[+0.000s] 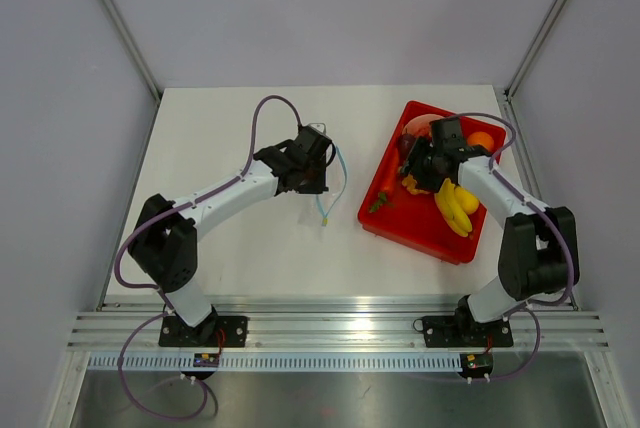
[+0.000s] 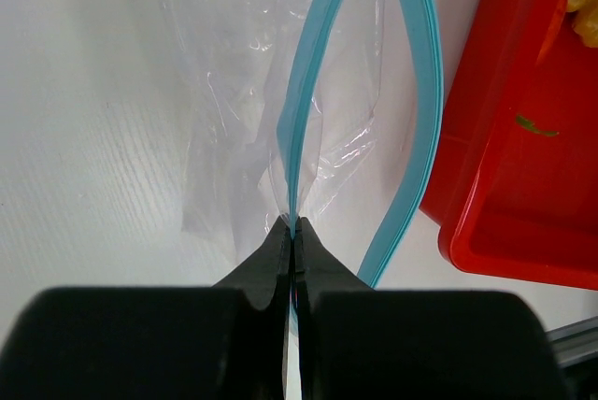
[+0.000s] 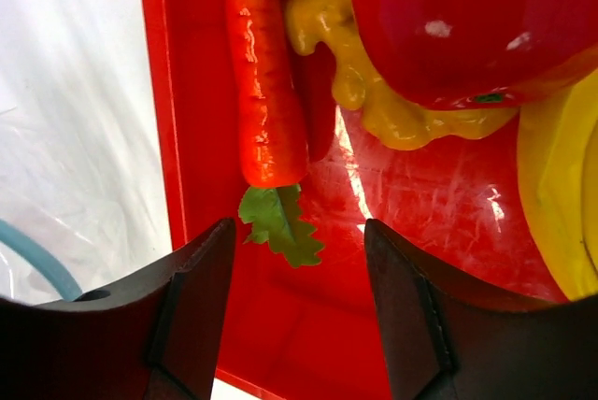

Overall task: Place the food in the zip-top bag and seal the zipper
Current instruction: Pick up the fake fruit from the bin, then place the fake fruit in the zipper food storage bag, then adjust the zipper food storage bag at the center of the board.

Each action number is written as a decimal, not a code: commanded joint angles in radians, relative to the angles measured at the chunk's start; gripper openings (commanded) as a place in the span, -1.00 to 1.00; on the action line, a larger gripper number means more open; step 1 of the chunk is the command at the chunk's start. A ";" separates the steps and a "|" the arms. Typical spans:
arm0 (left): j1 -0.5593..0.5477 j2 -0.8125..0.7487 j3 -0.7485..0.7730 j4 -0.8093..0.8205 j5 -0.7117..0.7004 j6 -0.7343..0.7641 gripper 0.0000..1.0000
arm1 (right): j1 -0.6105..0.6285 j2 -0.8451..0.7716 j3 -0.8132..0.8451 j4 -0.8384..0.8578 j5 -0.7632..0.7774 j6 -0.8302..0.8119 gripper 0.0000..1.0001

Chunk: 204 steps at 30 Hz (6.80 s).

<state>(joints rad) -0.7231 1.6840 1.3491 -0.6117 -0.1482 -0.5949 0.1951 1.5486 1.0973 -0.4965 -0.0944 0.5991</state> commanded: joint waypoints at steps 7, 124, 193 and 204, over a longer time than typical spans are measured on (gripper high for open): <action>0.007 -0.041 0.015 0.023 0.013 0.012 -1.00 | -0.003 0.056 0.225 -0.077 0.162 -0.084 0.11; 0.036 -0.086 0.002 0.044 0.127 0.012 -1.00 | 0.448 0.013 0.294 0.088 0.165 0.102 -1.00; 0.094 -0.159 -0.057 0.112 0.277 0.029 -1.00 | 0.463 0.039 0.168 0.050 0.258 0.097 -1.00; 0.133 -0.155 -0.002 -0.022 0.089 0.092 -1.00 | 0.464 0.022 0.210 0.022 0.265 0.099 -1.00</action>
<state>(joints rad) -0.5961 1.5566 1.2884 -0.5774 0.0521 -0.5518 0.6495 1.6165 1.2480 -0.4778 0.1478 0.6979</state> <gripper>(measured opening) 0.008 0.011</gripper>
